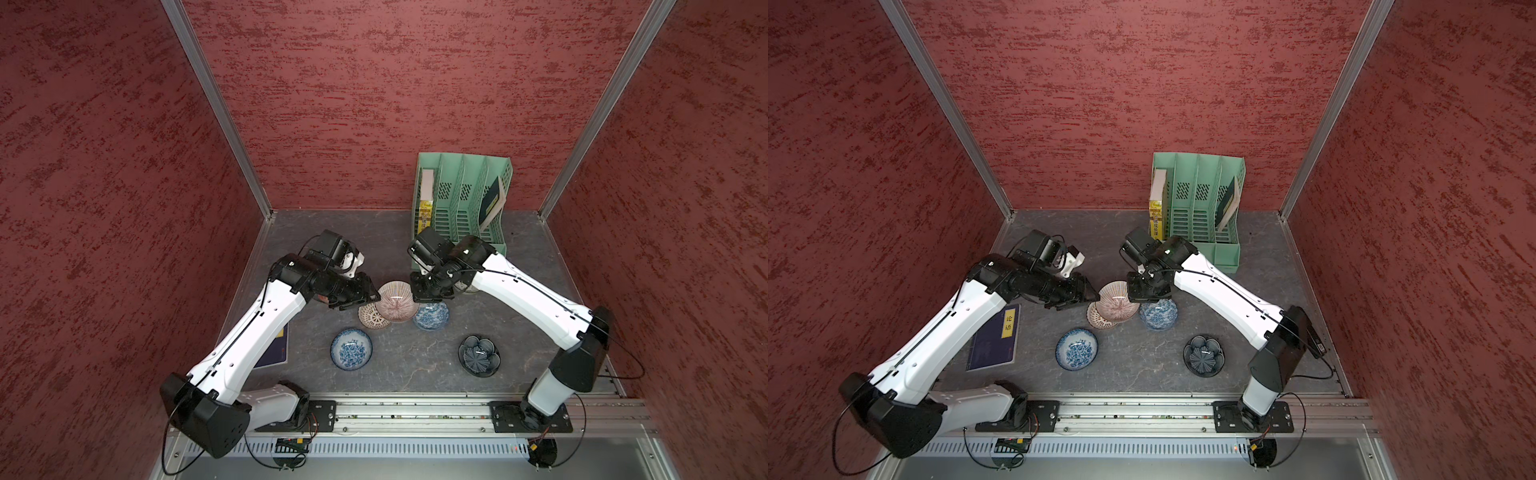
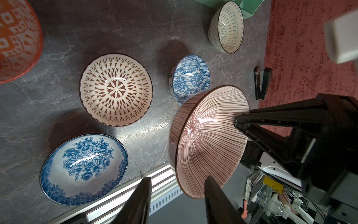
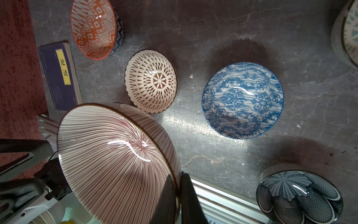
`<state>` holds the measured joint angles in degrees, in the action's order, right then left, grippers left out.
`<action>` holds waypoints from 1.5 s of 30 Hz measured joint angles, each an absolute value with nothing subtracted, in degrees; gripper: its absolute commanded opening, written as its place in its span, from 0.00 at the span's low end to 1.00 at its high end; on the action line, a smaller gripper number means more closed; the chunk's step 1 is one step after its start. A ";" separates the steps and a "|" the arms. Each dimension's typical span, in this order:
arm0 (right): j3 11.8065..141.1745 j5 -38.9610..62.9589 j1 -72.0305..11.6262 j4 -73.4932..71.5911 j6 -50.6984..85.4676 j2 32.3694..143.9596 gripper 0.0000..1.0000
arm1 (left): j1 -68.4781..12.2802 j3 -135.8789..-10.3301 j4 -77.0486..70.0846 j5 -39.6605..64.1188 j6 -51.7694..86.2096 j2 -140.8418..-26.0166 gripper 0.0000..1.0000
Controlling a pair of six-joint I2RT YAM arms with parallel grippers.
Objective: Stack the bowls
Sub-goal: Pick up the bowl from the center of the board, then place the bowl on the bowl.
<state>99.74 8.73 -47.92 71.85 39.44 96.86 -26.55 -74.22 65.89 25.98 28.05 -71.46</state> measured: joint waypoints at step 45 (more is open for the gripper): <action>102.10 7.51 -49.06 69.71 36.99 97.62 0.69 | -26.13 -70.72 67.16 17.63 27.14 -73.54 0.00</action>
